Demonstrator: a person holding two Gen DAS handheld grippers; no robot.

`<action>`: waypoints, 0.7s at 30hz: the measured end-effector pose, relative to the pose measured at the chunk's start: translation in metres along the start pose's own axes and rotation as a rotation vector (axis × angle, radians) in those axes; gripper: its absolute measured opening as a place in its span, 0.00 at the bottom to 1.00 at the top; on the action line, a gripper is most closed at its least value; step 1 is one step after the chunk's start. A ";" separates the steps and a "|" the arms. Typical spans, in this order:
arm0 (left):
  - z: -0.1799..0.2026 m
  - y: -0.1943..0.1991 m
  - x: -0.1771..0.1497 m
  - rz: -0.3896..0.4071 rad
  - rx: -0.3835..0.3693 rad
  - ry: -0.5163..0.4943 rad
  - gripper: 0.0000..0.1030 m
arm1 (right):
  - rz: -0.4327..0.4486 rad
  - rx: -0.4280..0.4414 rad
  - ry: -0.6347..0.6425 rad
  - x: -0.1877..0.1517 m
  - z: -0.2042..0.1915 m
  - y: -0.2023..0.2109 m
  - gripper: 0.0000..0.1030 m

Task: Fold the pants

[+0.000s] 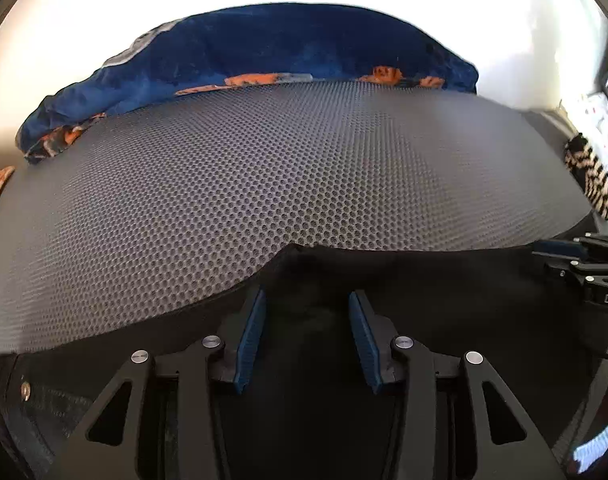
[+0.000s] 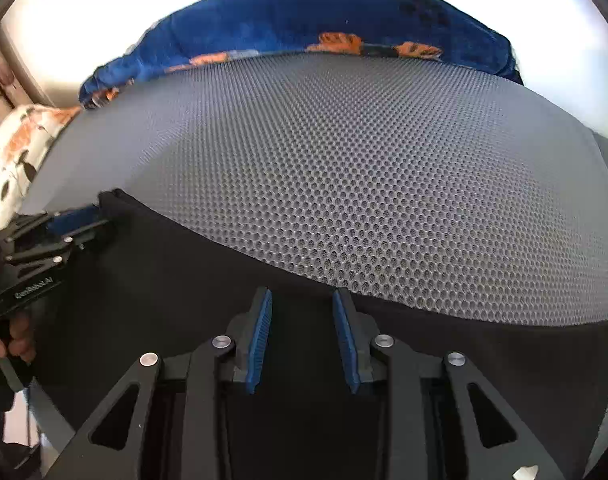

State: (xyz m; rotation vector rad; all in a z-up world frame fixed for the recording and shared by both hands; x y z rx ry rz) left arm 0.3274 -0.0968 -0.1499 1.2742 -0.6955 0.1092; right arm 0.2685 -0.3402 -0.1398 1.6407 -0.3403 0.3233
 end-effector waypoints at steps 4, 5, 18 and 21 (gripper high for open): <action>-0.001 0.023 -0.016 0.024 0.018 -0.025 0.44 | 0.021 -0.003 -0.082 -0.011 0.031 0.018 0.28; -0.001 0.026 -0.020 0.022 0.027 -0.031 0.44 | 0.019 -0.020 -0.105 -0.016 0.042 0.022 0.28; 0.003 0.052 -0.078 -0.034 0.043 0.008 0.44 | 0.071 -0.176 -0.463 -0.061 0.234 0.077 0.24; 0.021 0.060 -0.086 -0.025 0.009 -0.011 0.44 | 0.083 -0.178 -0.464 -0.076 0.242 0.101 0.28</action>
Point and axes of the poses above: each gripper's, at about its wrist camera, not at the fingertips, and y roughly against the way its jaws point, z to its right, x to its top, the point moved 6 cm from there along -y, roughly the way its jaws point, and after that the axes turned 2 degrees about -x, right-handed, at the moved point
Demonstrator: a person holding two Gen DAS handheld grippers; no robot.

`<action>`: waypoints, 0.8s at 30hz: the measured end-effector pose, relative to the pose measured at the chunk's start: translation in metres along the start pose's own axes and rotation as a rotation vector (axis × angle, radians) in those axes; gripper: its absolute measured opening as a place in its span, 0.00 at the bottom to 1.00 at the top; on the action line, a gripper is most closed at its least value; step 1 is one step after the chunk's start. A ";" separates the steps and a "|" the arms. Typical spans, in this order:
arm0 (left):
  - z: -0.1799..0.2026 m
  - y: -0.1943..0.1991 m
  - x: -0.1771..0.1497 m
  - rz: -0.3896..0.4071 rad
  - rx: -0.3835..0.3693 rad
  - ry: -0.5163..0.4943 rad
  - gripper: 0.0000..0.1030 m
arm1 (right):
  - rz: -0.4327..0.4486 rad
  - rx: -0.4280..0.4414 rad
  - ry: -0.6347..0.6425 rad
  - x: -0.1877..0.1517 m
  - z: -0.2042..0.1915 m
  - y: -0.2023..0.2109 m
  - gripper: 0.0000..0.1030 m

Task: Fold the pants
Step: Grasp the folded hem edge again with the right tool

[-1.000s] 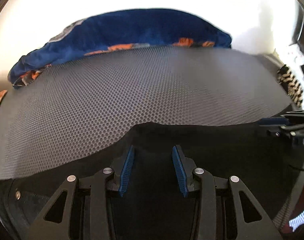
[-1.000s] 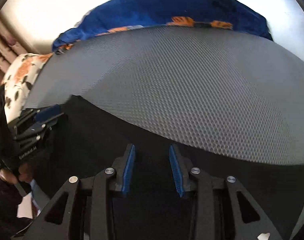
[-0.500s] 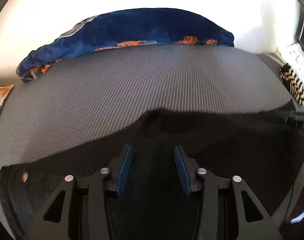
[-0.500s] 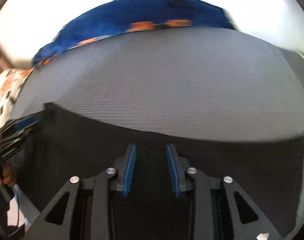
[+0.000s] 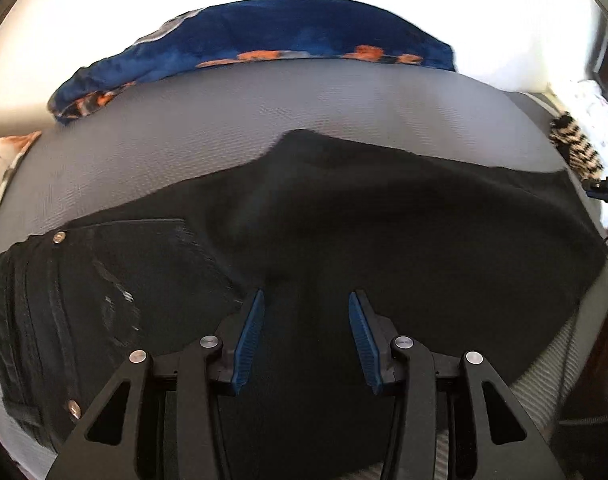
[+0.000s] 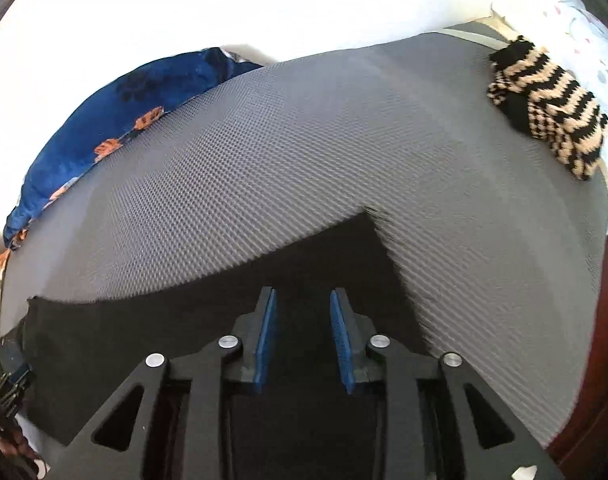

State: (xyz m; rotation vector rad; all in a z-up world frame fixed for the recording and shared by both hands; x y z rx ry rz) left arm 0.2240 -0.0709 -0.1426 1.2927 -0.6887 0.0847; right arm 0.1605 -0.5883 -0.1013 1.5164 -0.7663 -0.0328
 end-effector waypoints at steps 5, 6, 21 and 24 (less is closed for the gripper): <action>0.049 0.007 0.001 0.017 -0.093 -0.070 0.44 | -0.002 0.018 0.026 -0.010 0.023 0.017 0.28; 0.057 0.006 0.002 0.016 -0.107 -0.079 0.44 | 0.002 0.020 0.030 -0.007 0.025 0.015 0.28; 0.108 -0.015 -0.020 -0.063 -0.100 -0.115 0.44 | -0.038 0.096 0.051 0.044 0.027 -0.050 0.20; 0.107 -0.016 -0.019 -0.066 -0.098 -0.108 0.46 | -0.012 0.142 0.076 0.040 0.022 -0.043 0.09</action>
Point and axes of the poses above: each gripper's, at about its wrist camera, not at the fingertips, and y roughly against the way its jaws point, z to its right, x to its top, the point moved 6 cm from there along -y, roughly the way its jaws point, and after that the axes turned 2 degrees about -x, right-handed, at the moved point
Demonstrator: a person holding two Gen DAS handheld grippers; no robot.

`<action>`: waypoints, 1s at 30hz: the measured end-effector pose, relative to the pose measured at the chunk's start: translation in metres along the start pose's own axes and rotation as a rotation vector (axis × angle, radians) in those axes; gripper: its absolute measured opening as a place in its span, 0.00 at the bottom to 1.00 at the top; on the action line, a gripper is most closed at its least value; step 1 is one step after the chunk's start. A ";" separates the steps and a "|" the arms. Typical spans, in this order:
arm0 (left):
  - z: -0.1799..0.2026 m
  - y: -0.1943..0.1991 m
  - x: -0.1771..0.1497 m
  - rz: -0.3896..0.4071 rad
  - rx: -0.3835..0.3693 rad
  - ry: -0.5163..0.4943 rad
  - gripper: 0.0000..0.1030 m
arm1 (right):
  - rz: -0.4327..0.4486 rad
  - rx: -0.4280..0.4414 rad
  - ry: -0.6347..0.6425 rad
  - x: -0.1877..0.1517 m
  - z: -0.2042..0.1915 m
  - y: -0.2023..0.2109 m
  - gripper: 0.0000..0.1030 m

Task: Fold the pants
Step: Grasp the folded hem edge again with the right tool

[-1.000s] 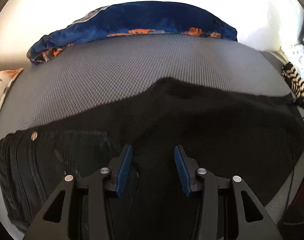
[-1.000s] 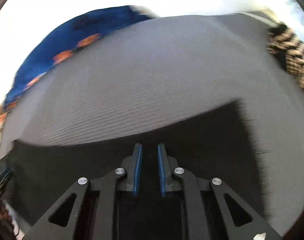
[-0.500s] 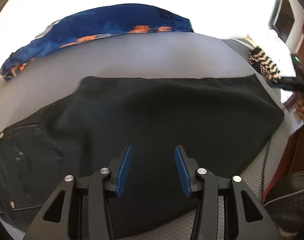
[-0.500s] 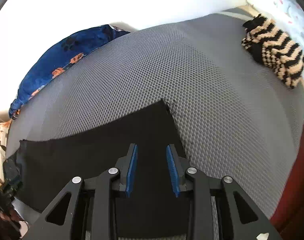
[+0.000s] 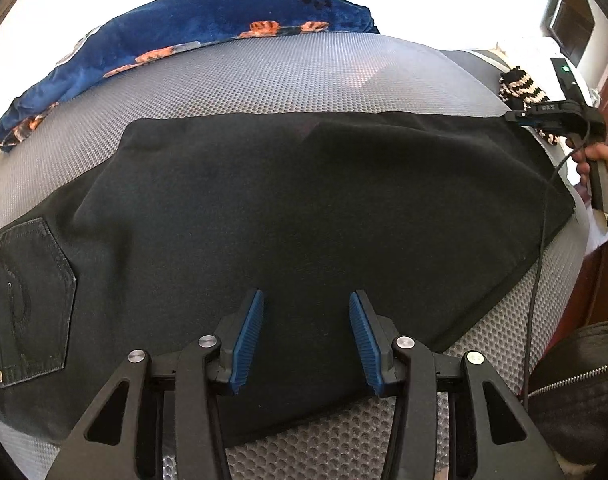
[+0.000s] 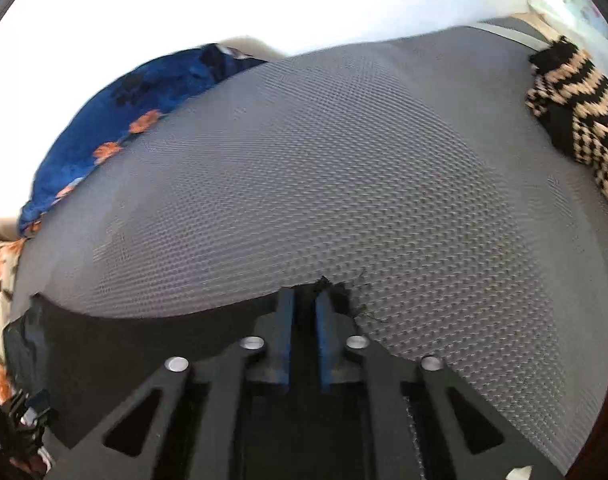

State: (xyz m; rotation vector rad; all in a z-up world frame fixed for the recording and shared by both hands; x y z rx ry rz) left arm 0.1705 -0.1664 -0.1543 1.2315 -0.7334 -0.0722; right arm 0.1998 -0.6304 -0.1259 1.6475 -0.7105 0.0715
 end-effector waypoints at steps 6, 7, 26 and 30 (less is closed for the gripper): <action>0.003 -0.002 -0.001 0.004 0.014 -0.004 0.51 | 0.017 0.024 0.108 -0.012 -0.018 0.008 0.11; 0.003 -0.002 -0.001 0.005 0.014 -0.005 0.51 | 0.014 0.014 0.112 -0.013 -0.017 0.007 0.11; 0.004 -0.001 -0.005 0.036 0.020 -0.020 0.53 | 0.100 -0.047 -0.045 -0.001 0.010 -0.001 0.00; 0.005 -0.001 -0.008 0.036 0.022 -0.024 0.53 | 0.086 -0.097 -0.045 -0.001 0.010 -0.017 0.00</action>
Point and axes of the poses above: each gripper's, at about its wrist camera, not at the fingertips, and y roughly against the way its jaws point, z to its right, x to its top, the point moved 6 cm from there along -y, roughly the way its jaws point, and after that the axes turned 2 degrees about -x, right-handed, at the moved point
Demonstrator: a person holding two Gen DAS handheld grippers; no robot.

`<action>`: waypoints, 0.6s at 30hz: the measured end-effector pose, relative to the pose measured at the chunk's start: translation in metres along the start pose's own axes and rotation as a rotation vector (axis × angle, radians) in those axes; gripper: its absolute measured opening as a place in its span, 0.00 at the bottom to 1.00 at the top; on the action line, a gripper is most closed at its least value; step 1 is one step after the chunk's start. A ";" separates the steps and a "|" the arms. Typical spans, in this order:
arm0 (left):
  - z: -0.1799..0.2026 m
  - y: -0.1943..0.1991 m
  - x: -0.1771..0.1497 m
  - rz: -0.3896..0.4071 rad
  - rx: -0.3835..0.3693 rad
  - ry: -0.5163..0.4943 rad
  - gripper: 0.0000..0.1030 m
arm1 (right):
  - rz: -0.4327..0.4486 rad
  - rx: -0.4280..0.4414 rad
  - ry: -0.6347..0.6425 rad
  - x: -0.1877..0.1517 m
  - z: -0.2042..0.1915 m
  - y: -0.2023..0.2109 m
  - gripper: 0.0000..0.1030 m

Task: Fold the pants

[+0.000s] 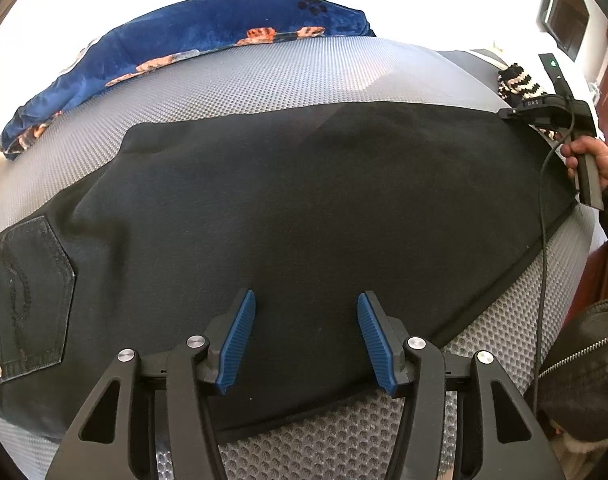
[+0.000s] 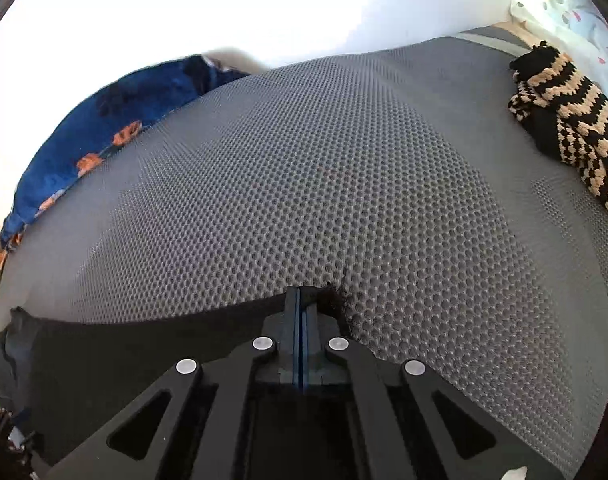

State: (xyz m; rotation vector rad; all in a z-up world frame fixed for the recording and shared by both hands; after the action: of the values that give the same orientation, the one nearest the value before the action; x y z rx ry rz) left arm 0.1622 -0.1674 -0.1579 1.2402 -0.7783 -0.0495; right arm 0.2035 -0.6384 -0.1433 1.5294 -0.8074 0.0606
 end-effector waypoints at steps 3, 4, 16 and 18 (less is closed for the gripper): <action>0.000 0.000 -0.001 0.003 -0.005 -0.005 0.53 | -0.003 -0.007 -0.007 -0.002 0.001 0.002 0.00; 0.000 0.000 0.000 -0.004 -0.007 -0.006 0.53 | -0.005 -0.006 0.001 -0.003 0.001 0.004 0.03; -0.008 0.002 -0.004 0.000 -0.003 -0.009 0.53 | 0.047 -0.011 0.011 -0.048 0.014 0.093 0.46; -0.005 0.003 -0.009 -0.002 0.004 -0.033 0.53 | 0.012 -0.018 0.021 -0.065 0.014 0.093 0.45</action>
State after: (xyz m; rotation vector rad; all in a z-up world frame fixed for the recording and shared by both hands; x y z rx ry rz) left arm 0.1574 -0.1579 -0.1600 1.2470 -0.8066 -0.0703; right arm 0.1011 -0.6136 -0.0980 1.5051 -0.7988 0.0776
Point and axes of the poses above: each gripper's, at about its wrist camera, not at the fingertips, and y roughly against the way its jaws point, z to its right, x to its top, the point moved 6 cm from there along -y, roughly the way its jaws point, and after that the axes turned 2 degrees about -x, right-handed, at the moved point
